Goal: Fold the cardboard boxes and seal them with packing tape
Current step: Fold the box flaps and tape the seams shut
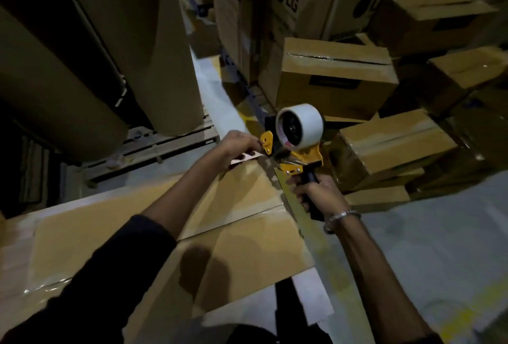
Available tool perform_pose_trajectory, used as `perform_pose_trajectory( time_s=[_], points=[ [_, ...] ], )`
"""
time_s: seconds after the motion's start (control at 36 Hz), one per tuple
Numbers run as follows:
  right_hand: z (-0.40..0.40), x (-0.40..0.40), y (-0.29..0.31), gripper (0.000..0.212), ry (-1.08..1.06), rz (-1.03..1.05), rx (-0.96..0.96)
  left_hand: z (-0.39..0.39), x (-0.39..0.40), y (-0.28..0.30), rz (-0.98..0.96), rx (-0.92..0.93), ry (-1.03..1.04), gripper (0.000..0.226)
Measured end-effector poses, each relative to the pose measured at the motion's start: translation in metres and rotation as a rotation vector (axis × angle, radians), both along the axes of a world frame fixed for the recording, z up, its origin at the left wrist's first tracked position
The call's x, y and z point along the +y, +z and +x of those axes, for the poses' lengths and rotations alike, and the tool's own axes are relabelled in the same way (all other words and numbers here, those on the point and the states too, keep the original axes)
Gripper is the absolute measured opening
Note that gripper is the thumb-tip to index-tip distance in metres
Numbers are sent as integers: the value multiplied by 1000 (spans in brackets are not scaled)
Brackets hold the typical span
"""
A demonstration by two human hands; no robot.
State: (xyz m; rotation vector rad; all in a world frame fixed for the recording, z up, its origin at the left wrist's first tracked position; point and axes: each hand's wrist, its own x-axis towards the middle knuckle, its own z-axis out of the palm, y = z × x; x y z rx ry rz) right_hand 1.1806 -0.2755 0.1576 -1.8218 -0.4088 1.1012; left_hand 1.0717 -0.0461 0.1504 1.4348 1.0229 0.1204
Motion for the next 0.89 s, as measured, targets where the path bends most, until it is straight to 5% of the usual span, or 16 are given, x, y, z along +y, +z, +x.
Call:
perform_pose_trajectory(
  time_s=[0.17, 0.44, 0.56, 0.64, 0.72, 0.89],
  points=[
    [-5, 30, 0, 13, -50, -58, -67, 9, 18, -14, 134, 51, -95, 19],
    [-17, 20, -11, 18, -95, -95, -53, -17, 41, -49, -254, 182, -106, 35],
    [-16, 21, -12, 17, -97, -109, -59, -28, 42, -42, -55, 28, -130, 46],
    [-17, 21, -12, 18, -87, -104, -64, -28, 29, -26, -96, -98, -321, 53],
    [-18, 21, -9, 19, -96, -106, -45, -24, 14, -13, -26, -65, -558, 56],
    [-19, 20, -6, 17, -106, -105, -26, -23, 6, -33, 202, -17, -690, 56]
  ],
)
